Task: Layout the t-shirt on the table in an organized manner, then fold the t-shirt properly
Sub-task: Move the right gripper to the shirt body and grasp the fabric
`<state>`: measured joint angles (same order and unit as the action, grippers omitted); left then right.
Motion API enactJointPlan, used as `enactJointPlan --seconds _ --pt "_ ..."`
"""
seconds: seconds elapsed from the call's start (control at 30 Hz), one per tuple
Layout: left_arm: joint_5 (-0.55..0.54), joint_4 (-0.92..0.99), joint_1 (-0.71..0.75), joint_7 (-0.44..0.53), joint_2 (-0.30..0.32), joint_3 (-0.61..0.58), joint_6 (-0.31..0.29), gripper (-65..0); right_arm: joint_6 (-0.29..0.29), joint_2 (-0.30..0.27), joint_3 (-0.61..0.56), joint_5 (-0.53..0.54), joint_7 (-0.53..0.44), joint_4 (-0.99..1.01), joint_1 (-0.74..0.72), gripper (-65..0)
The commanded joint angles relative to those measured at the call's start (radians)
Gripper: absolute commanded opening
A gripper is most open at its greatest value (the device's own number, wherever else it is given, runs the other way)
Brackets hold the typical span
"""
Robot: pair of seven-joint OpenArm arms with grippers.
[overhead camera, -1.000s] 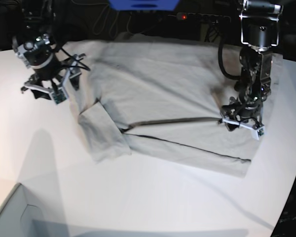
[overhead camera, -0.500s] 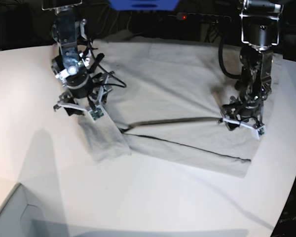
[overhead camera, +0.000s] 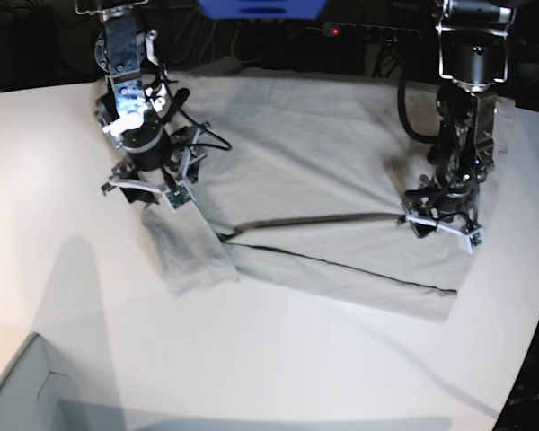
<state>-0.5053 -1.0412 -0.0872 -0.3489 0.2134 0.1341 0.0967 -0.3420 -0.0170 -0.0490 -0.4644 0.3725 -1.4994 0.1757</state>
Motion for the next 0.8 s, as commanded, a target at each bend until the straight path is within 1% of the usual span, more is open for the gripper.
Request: enactJointPlan --seconds 0.0,0.23,0.33,0.57,0.63,0.77 --pt "-0.006 0.003 -0.004 -0.034 0.004 0.000 0.010 -32.1 0.014 -0.002 0.001 0.006 -0.019 -0.017 -0.011 -25.5" --pt "-0.006 0.003 -0.004 -0.032 0.002 0.000 0.010 -32.1 0.014 -0.002 -0.001 0.006 -0.094 0.020 -0.011 -25.6" --pt "-0.006 0.003 -0.004 -0.032 0.002 0.000 0.010 -32.1 0.014 -0.004 -0.001 0.006 -0.109 0.035 -0.011 -26.0" --pt "-0.006 0.005 -0.004 -0.032 0.002 0.000 0.010 -32.1 0.014 -0.004 0.001 0.006 -0.109 0.039 -0.032 -36.6" --pt "-0.006 0.005 -0.004 -0.032 0.002 0.000 0.010 -32.1 0.014 -0.004 0.001 0.006 -0.109 0.039 -0.040 -37.8" --pt "-0.006 0.005 -0.004 -0.032 0.004 0.000 0.010 -32.1 0.014 -0.004 0.001 0.006 -0.109 0.066 -0.054 -38.1"
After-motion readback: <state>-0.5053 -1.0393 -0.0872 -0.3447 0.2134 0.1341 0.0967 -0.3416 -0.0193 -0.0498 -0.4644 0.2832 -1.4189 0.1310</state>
